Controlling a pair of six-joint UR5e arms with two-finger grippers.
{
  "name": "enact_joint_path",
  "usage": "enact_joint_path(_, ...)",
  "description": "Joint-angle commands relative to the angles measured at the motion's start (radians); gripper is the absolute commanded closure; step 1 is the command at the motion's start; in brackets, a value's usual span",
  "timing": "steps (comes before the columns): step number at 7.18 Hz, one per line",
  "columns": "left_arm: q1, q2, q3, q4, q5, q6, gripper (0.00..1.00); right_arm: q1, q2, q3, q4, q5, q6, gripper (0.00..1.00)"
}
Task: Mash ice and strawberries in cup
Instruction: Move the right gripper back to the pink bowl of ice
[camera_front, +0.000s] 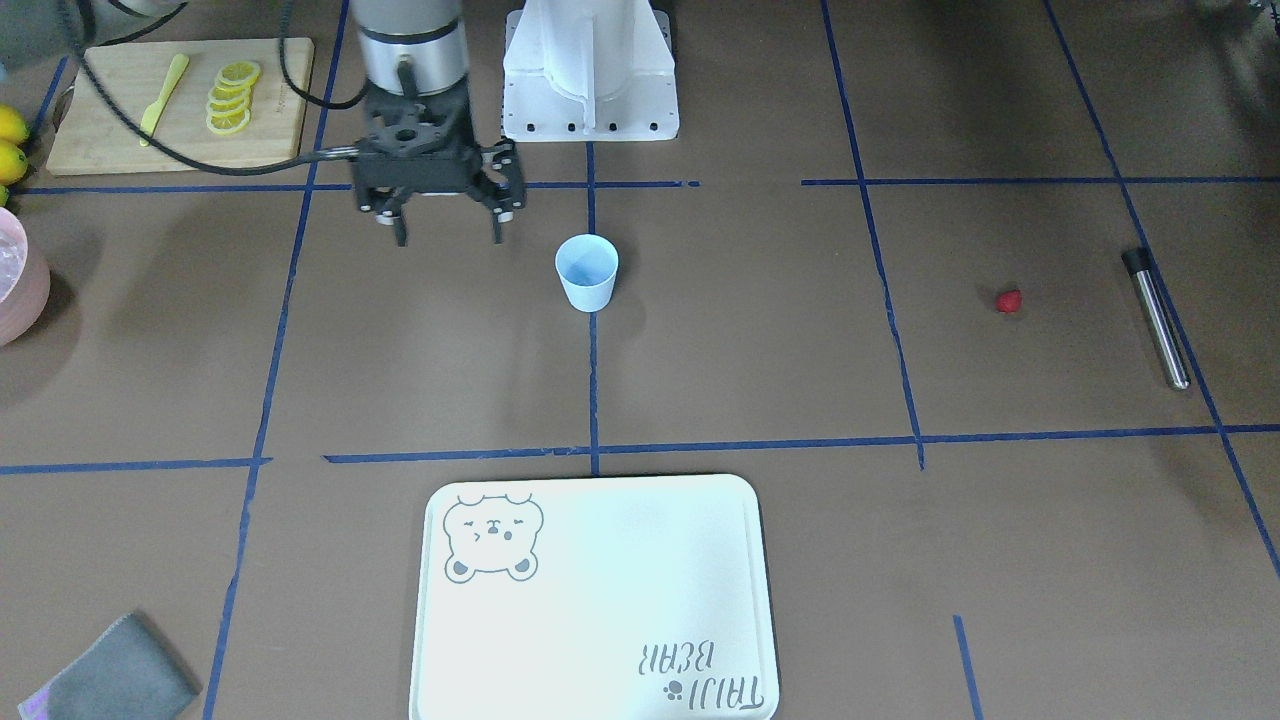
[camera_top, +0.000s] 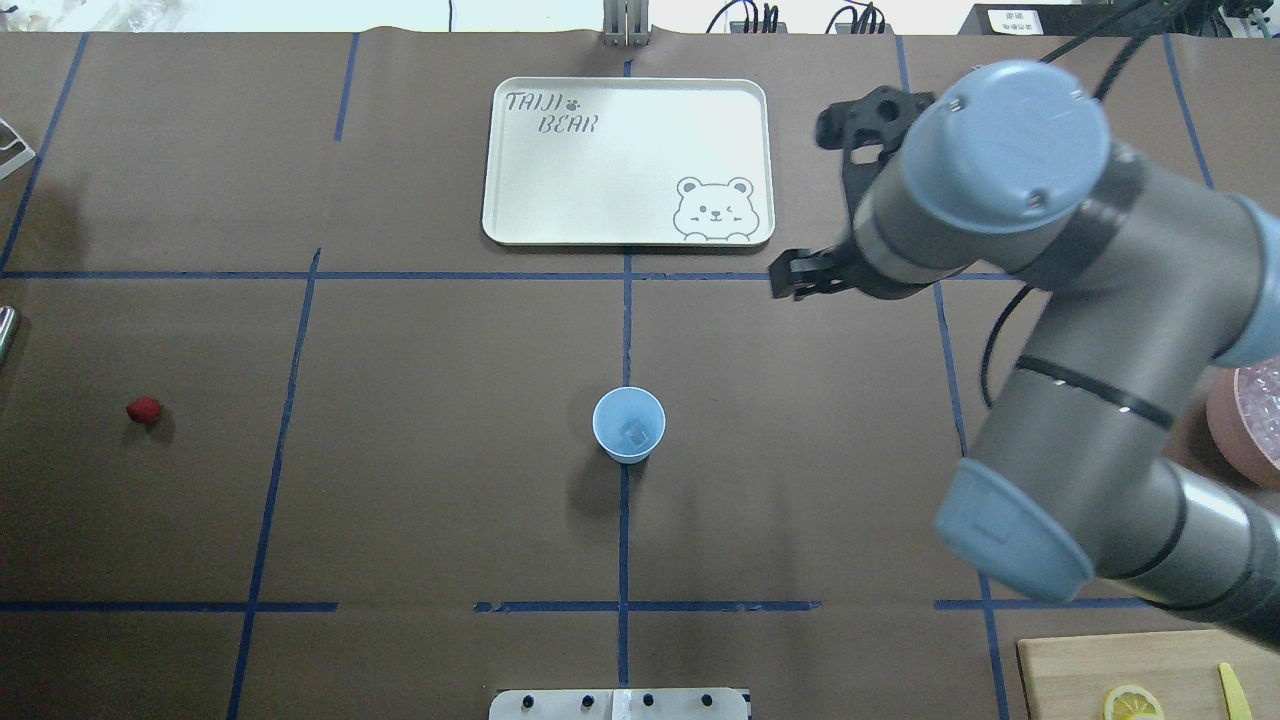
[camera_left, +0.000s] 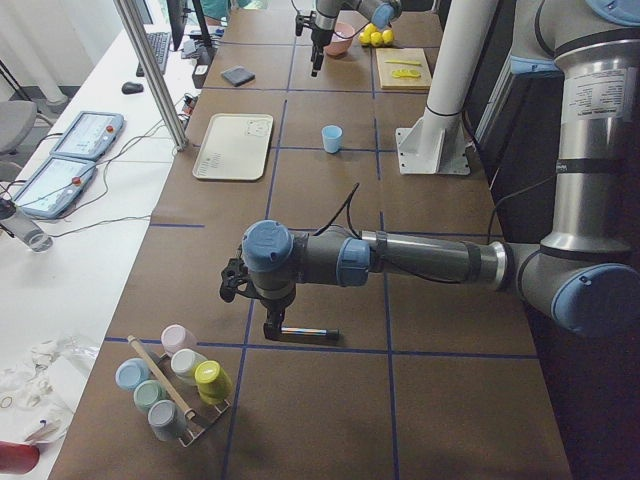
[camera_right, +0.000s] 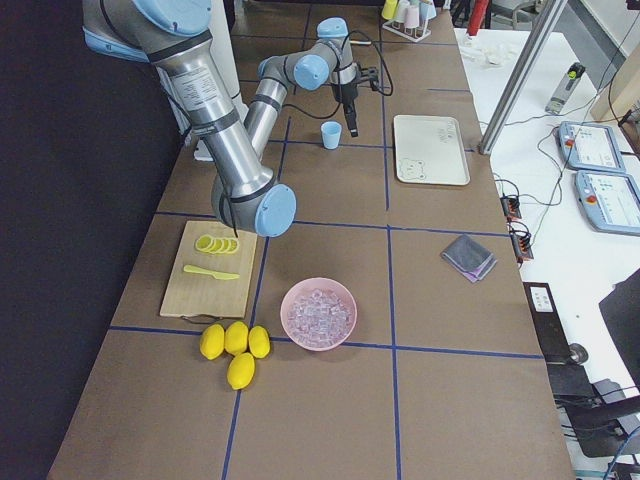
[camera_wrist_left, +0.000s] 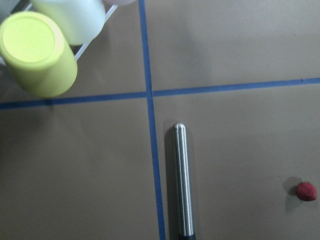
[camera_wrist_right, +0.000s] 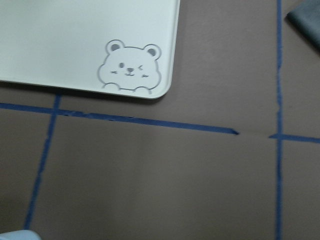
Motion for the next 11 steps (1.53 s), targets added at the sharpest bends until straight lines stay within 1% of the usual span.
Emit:
enact_joint_path(1, 0.001, 0.000, -0.002, -0.009, 0.001, -0.001, 0.00, 0.223, -0.215, 0.051, 0.079, 0.174, -0.255, 0.01)
enact_joint_path(2, 0.001, 0.000, -0.002, -0.010, 0.001, -0.001, 0.00, 0.291, -0.396, 0.043, 0.285, 0.222, -0.292, 0.01)
enact_joint_path(3, 0.001, 0.000, -0.002, -0.010, -0.002, -0.001, 0.00, 0.362, -0.514, 0.002, 0.448, 0.296, -0.312, 0.01)
enact_joint_path(4, 0.001, 0.000, -0.002, -0.010, -0.005, -0.001, 0.00, 0.437, -0.614, -0.042, 0.547, 0.363, -0.384, 0.01)
enact_joint_path(5, 0.001, 0.000, -0.002, -0.010, -0.005, -0.001, 0.00, 0.509, -0.665, -0.074, 0.554, 0.379, -0.494, 0.01)
enact_joint_path(6, 0.001, 0.000, -0.002, -0.010, -0.005, -0.001, 0.00, 0.541, -0.721, -0.111, 0.556, 0.382, -0.565, 0.01)
enact_joint_path(7, 0.001, 0.000, -0.005, -0.010, -0.006, -0.001, 0.00, 0.561, -0.756, -0.165, 0.554, 0.382, -0.591, 0.01)
enact_joint_path(9, 0.001, 0.000, -0.007, -0.012, -0.006, 0.000, 0.00, 0.566, -0.763, -0.232, 0.556, 0.405, -0.593, 0.02)
enact_joint_path(10, 0.001, 0.000, -0.013, -0.010, -0.006, 0.000, 0.00, 0.566, -0.763, -0.251, 0.556, 0.407, -0.596, 0.14)
enact_joint_path(11, 0.000, 0.000, -0.022, -0.012, -0.006, -0.001, 0.00, 0.566, -0.763, -0.266, 0.556, 0.407, -0.598, 0.19)
